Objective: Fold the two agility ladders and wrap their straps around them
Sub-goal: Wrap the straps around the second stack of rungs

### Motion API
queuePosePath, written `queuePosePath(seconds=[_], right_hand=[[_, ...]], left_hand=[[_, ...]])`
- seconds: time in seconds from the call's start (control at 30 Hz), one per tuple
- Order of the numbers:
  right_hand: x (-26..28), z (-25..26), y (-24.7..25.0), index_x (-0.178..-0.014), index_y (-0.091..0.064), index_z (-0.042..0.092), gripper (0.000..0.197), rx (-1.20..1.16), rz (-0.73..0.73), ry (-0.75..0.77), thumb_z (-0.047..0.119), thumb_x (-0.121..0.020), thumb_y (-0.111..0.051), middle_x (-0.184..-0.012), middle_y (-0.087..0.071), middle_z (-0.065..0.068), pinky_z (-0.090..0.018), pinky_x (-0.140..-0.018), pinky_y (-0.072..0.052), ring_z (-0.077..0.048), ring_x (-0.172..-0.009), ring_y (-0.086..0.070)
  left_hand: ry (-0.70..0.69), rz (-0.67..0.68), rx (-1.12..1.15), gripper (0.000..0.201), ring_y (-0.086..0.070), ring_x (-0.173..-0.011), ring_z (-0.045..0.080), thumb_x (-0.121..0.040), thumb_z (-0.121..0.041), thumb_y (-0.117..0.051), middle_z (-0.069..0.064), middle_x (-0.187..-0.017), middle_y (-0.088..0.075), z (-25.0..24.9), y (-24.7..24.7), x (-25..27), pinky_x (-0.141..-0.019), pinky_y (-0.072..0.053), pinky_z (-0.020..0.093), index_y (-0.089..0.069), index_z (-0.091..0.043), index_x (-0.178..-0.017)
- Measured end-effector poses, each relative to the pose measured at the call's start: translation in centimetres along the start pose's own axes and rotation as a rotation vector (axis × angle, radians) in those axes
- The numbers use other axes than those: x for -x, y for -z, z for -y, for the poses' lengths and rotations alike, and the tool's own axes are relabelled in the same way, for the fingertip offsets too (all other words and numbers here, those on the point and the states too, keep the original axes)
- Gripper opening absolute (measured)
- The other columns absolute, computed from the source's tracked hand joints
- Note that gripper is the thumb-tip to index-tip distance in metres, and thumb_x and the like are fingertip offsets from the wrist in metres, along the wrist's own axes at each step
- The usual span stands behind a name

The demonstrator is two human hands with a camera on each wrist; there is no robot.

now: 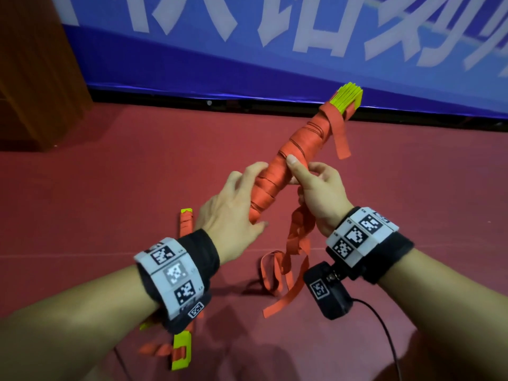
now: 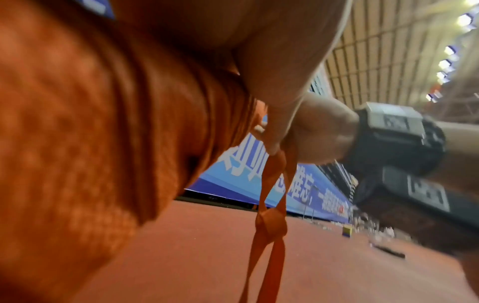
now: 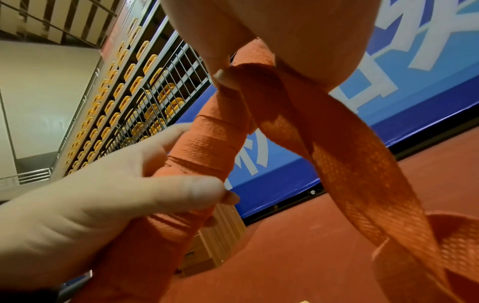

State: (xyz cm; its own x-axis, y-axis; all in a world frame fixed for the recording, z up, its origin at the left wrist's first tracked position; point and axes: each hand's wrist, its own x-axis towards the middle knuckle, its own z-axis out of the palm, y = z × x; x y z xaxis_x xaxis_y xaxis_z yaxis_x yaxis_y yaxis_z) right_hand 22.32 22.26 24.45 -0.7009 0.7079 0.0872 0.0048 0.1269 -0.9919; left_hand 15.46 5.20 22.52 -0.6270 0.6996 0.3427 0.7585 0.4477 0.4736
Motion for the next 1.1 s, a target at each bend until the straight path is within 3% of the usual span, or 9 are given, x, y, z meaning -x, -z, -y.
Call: queuePosePath(seconds=[0.03,0.1,0.2,0.33,0.5,0.63,0.9,1.03,1.1], right_hand=[[0.1,0.1,-0.1,-0.122,-0.061,0.005,0.08,-0.004,-0.008,-0.012,0.067,-0.073,-0.074,-0.088,-0.075,-0.001,-0.025,-0.061,-0.041,0.002,-0.05,-0.053],[0.1,0.2,0.0,-0.124,-0.059,0.007,0.073,-0.014,-0.023,-0.035,0.063,-0.079,-0.075,-0.089,-0.075,-0.001,-0.025,-0.06,-0.042,0.002,-0.049,-0.052],[0.3,0.7,0.5,-0.122,-0.057,0.012,0.054,0.022,-0.027,-0.02,0.052,-0.088,-0.071,-0.087,-0.071,0.0,-0.022,-0.052,-0.043,0.001,-0.046,-0.051],[0.5,1.0,1.2,-0.124,-0.055,0.012,0.051,0.08,0.011,0.046,0.05,-0.092,-0.068,-0.086,-0.074,0.002,-0.019,-0.052,-0.044,0.001,-0.049,-0.053],[0.7,1.1,1.4,-0.122,-0.055,0.011,0.036,0.115,0.091,0.092,0.039,-0.099,-0.061,-0.058,-0.067,0.013,-0.019,-0.05,-0.042,-0.001,-0.044,-0.047],[0.6,1.0,1.4,-0.126,-0.053,0.015,0.036,0.155,0.149,0.133,0.038,-0.099,-0.061,-0.08,-0.078,0.0,-0.018,-0.05,-0.042,-0.002,-0.047,-0.051],[0.7,0.8,1.3,-0.119,-0.057,0.017,0.027,0.206,0.219,0.176,0.038,-0.102,-0.055,-0.072,-0.069,0.002,-0.017,-0.052,-0.045,-0.007,-0.052,-0.056],[0.7,0.9,1.2,-0.109,-0.06,0.02,0.018,0.19,0.219,0.21,0.036,-0.104,-0.053,-0.085,-0.074,0.005,-0.018,-0.048,-0.045,-0.009,-0.05,-0.057],[0.5,0.6,1.2,-0.11,-0.062,0.014,0.025,0.153,0.215,0.197,0.037,-0.103,-0.056,-0.091,-0.075,-0.009,-0.019,-0.046,-0.042,-0.009,-0.049,-0.054]], left_hand=[[-0.018,-0.017,-0.039,0.089,-0.064,-0.083,0.026,-0.081,-0.033,-0.078,-0.011,-0.117,-0.045,-0.2,-0.1,0.1,-0.067,-0.051,0.036,-0.018,-0.051,-0.145],[-0.029,-0.04,-0.035,0.082,-0.063,-0.078,0.027,-0.082,-0.029,-0.072,-0.012,-0.109,-0.045,-0.3,0.0,0.0,-0.065,-0.051,0.036,-0.022,-0.052,-0.143],[-0.018,-0.046,0.034,0.078,-0.063,-0.082,0.027,-0.079,-0.028,-0.072,-0.011,-0.106,-0.053,-0.4,0.4,-0.4,-0.07,-0.055,0.041,-0.028,-0.053,-0.139],[-0.032,-0.068,0.148,0.079,-0.063,-0.087,0.023,-0.072,-0.027,-0.077,-0.009,-0.109,-0.061,-0.2,0.9,-0.7,-0.075,-0.056,0.042,-0.036,-0.048,-0.136],[0.022,-0.061,0.399,0.079,-0.065,-0.077,0.014,-0.066,-0.018,-0.081,-0.011,-0.1,-0.065,0.3,1.2,-0.9,-0.071,-0.054,0.029,-0.044,-0.045,-0.131],[0.062,-0.057,0.512,0.077,-0.065,-0.066,0.016,-0.066,-0.012,-0.082,-0.004,-0.087,-0.068,0.7,1.3,-1.0,-0.061,-0.051,0.023,-0.048,-0.043,-0.127],[0.048,0.006,0.616,0.079,-0.069,-0.071,0.023,-0.069,-0.004,-0.082,0.003,-0.09,-0.071,0.5,2.1,-0.9,-0.068,-0.059,0.04,-0.047,-0.04,-0.13],[0.06,0.057,0.7,0.079,-0.069,-0.073,0.031,-0.071,0.0,-0.08,0.008,-0.091,-0.072,0.7,2.0,-0.9,-0.067,-0.06,0.047,-0.046,-0.039,-0.13],[0.076,0.1,0.736,0.079,-0.069,-0.075,0.038,-0.07,-0.001,-0.079,0.012,-0.091,-0.072,0.9,1.9,-1.0,-0.066,-0.059,0.051,-0.044,-0.04,-0.13]])
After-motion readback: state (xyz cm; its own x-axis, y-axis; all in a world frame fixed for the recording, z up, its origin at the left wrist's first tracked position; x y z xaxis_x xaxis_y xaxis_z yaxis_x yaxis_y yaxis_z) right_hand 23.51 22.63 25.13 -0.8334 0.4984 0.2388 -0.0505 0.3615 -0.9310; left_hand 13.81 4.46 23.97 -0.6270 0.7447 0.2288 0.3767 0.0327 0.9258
